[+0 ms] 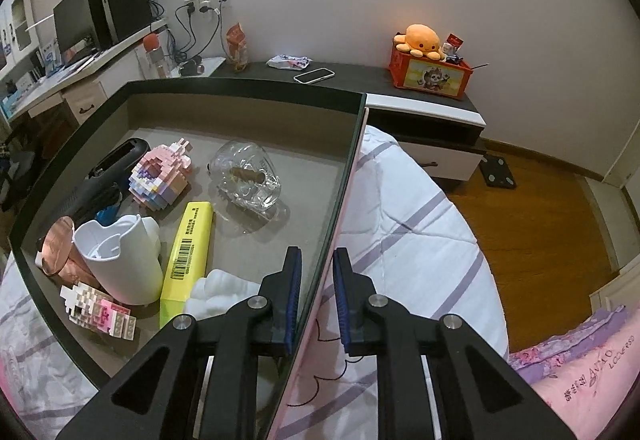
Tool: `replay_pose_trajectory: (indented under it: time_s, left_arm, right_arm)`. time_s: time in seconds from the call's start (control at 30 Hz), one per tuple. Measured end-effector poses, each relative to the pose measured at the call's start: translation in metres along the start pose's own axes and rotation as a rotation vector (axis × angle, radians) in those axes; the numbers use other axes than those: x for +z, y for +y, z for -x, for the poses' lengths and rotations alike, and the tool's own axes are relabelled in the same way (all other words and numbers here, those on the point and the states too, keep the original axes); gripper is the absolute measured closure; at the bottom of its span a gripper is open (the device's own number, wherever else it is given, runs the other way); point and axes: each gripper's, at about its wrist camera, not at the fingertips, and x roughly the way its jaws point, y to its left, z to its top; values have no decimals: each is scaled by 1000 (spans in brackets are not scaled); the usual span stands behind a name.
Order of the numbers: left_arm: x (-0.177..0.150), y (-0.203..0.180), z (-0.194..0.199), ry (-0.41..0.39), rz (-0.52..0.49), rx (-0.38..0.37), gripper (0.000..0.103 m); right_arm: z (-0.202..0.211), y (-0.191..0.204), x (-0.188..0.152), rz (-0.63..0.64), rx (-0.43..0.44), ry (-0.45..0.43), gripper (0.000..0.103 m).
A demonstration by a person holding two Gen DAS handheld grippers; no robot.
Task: Organize rigid objects
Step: 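Lower the blue-and-gold box into the pink box with the left gripper and release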
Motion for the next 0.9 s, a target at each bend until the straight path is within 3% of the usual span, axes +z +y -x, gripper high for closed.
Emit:
replay_pose_trajectory:
  time_s: [0.5,0.9]
  left_arm:
    - [45,-22,-22,-33,-70,11,20]
    - [78,-53,-72,22,-125,-38,20]
  right_arm:
    - [0,-3,-1,3,36,-2,85]
    - [-2,-4,-1,-12,51,0,84]
